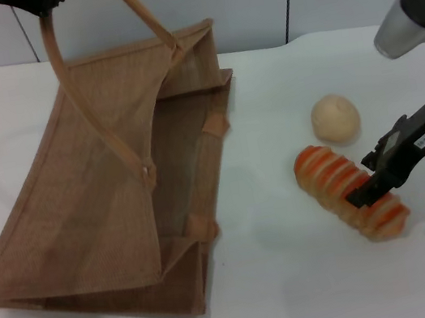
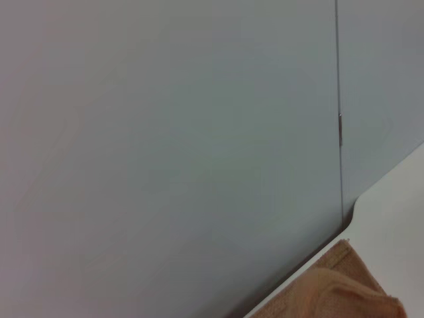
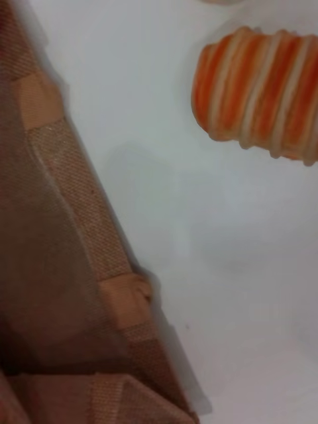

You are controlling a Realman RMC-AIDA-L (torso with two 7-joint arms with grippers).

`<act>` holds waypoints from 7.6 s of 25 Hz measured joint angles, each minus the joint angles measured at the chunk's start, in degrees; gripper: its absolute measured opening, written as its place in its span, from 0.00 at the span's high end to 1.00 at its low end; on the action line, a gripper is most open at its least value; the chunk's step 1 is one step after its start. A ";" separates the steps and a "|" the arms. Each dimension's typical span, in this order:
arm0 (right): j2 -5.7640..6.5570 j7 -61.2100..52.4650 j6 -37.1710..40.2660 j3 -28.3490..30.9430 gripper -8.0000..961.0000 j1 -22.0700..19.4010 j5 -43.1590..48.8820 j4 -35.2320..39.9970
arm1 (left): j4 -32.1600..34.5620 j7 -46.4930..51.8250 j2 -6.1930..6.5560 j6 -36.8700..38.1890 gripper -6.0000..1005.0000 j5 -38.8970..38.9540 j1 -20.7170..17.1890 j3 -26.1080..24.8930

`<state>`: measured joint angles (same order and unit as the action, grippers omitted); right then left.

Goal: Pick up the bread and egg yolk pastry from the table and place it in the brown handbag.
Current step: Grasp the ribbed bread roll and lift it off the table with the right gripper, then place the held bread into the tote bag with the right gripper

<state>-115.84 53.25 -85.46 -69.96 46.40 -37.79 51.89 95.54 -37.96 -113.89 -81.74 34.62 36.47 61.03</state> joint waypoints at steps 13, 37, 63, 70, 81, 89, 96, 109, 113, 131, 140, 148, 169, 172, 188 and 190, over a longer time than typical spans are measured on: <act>0.00 -0.75 1.67 -0.35 0.18 0.92 0.49 -1.93 | -0.25 0.00 -0.05 0.44 0.88 0.00 0.00 0.15; -0.42 -3.82 4.71 -0.52 0.17 2.26 1.39 -6.72 | 0.00 0.00 -0.07 0.59 0.88 0.01 0.00 0.04; -0.29 -4.40 7.65 -0.43 0.38 5.54 1.32 -13.94 | -0.47 0.00 -0.90 1.27 0.88 -2.98 0.67 0.13; -0.18 -4.43 8.35 -0.16 0.43 5.85 1.33 -14.50 | -0.44 0.00 -0.90 1.41 0.88 -2.99 0.50 0.14; -0.08 -4.38 8.31 0.21 0.49 5.89 1.31 -13.97 | -0.21 0.07 -0.89 1.11 0.88 -2.99 0.53 -0.01; -0.08 -4.36 8.15 0.18 0.56 5.89 1.31 -13.92 | -0.18 0.09 -0.89 1.06 0.88 -2.99 0.66 0.05; -0.08 -4.34 8.11 0.18 0.62 5.89 1.31 -13.77 | -0.18 0.09 -0.90 1.11 0.88 -2.99 0.55 0.05; -0.41 -5.00 -2.44 6.89 0.69 1.12 -1.24 4.06 | -0.18 0.04 -0.82 1.38 0.88 -2.98 0.37 0.10; -0.42 -5.21 -4.45 5.13 0.70 0.49 -6.68 6.54 | -0.18 -0.10 -0.90 1.46 0.88 -2.97 1.25 0.18; -0.16 -4.65 5.13 -2.01 0.73 5.51 -9.21 -4.67 | 5.99 2.08 -2.28 1.11 0.88 -2.01 5.82 3.21; -0.41 -3.35 9.19 -2.64 0.75 8.48 -10.38 -9.65 | 8.07 3.11 -2.30 0.78 0.88 0.56 5.50 3.78; -0.41 -2.47 11.22 -4.91 0.75 10.34 -17.72 -9.57 | 8.09 3.67 -2.30 1.26 0.88 0.73 5.87 5.28; -0.68 6.52 25.54 -8.09 0.77 16.50 -24.21 -21.87 | 8.68 6.95 -2.33 4.80 0.88 2.29 8.72 12.09; -0.76 7.99 26.31 -8.22 0.77 16.64 -25.55 -22.71 | 8.78 7.28 -2.34 5.40 0.88 2.42 9.06 12.67; -0.79 12.44 27.04 -14.96 0.76 17.07 -38.05 -23.91 | 9.30 7.47 -2.39 6.25 0.88 3.08 10.26 12.88; -0.79 12.45 26.23 -15.92 0.75 17.08 -39.29 -23.56 | 9.53 7.47 -2.39 6.63 0.88 3.04 9.96 12.88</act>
<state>-116.63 65.69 -59.23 -85.87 63.48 -77.08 28.33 105.06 -30.50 -116.28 -75.10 37.66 46.43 73.92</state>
